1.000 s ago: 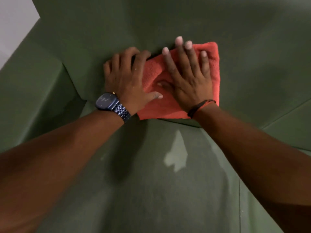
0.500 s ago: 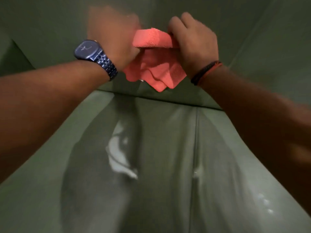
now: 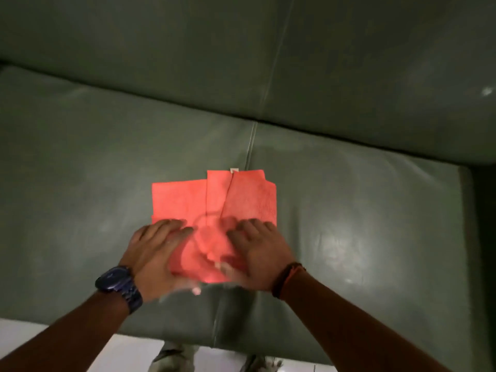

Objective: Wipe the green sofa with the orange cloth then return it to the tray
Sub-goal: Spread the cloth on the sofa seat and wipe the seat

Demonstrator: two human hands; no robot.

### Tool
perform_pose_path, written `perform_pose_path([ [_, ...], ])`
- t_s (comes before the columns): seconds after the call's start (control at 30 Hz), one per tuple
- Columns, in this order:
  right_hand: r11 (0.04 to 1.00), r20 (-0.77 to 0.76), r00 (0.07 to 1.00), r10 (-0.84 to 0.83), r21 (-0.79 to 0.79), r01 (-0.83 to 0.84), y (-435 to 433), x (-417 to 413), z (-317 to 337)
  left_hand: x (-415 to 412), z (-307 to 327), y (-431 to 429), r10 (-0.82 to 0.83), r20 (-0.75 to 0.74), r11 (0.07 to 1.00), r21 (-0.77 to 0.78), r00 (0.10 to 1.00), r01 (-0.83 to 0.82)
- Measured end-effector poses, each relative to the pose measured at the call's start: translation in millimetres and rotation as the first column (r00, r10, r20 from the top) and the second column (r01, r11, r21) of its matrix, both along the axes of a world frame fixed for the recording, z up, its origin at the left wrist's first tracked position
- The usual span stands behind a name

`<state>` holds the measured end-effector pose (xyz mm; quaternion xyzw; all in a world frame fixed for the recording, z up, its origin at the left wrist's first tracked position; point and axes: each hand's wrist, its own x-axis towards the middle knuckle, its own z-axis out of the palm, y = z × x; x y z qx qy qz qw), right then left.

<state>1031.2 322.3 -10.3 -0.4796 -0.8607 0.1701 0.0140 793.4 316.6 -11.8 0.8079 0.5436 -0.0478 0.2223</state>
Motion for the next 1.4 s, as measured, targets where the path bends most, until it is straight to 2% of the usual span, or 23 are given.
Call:
perform_pose_path([
  [0.07, 0.985, -0.056, 0.984, -0.170, -0.024, 0.169, 10, -10, -21, -1, -8, -7, 0.115, 0.044, 0.993, -0.006, 0.992, -0.115],
  [0.13, 0.956, -0.022, 0.957, -0.291, -0.053, 0.289, 24, -24, -40, 1, -10, -4, 0.178, 0.062, 0.983, 0.028, 0.982, -0.180],
  [0.27, 0.947, 0.002, 0.947, -0.320, -0.026, 0.320, 25, -35, -78, 15, -17, 10, 0.174, 0.026, 0.980, 0.092, 0.984, -0.175],
  [0.47, 0.928, 0.001, 0.928, -0.372, 0.023, 0.372, 1, 13, -88, 73, -21, 32, -0.035, -0.003, 0.993, 0.111, 0.999, 0.035],
  [0.6, 0.892, 0.055, 0.891, -0.451, 0.047, 0.449, -35, 97, -89, 148, -26, 27, -0.172, 0.013, 0.983, 0.068, 0.985, 0.171],
  [0.73, 0.828, 0.147, 0.814, -0.561, 0.082, 0.555, -72, 205, -89, 239, -40, -1, -0.354, 0.008, 0.935, 0.031, 0.935, 0.354],
  [0.87, 0.799, 0.181, 0.779, -0.600, 0.081, 0.596, -95, 261, -81, 292, -52, -27, -0.377, -0.007, 0.926, 0.010, 0.926, 0.378],
  [1.0, 0.758, 0.153, 0.743, -0.651, 0.089, 0.646, -98, 240, -82, 297, -59, -31, -0.339, -0.041, 0.940, 0.024, 0.940, 0.340],
  [1.13, 0.857, 0.117, 0.850, -0.514, 0.105, 0.504, -102, 229, -87, 280, -63, -29, -0.383, -0.073, 0.921, 0.046, 0.921, 0.387],
  [1.2, 0.878, 0.118, 0.872, -0.474, 0.135, 0.459, -93, 240, -86, 274, -62, -26, -0.366, -0.079, 0.928, 0.048, 0.927, 0.371],
  [1.27, 0.842, 0.128, 0.833, -0.538, 0.142, 0.521, -79, 249, -86, 271, -60, -20, -0.332, -0.088, 0.941, 0.045, 0.939, 0.336],
  [1.4, 0.715, 0.157, 0.698, -0.698, 0.101, 0.692, -68, 233, -82, 272, -56, -13, -0.296, -0.085, 0.952, 0.047, 0.951, 0.301],
])
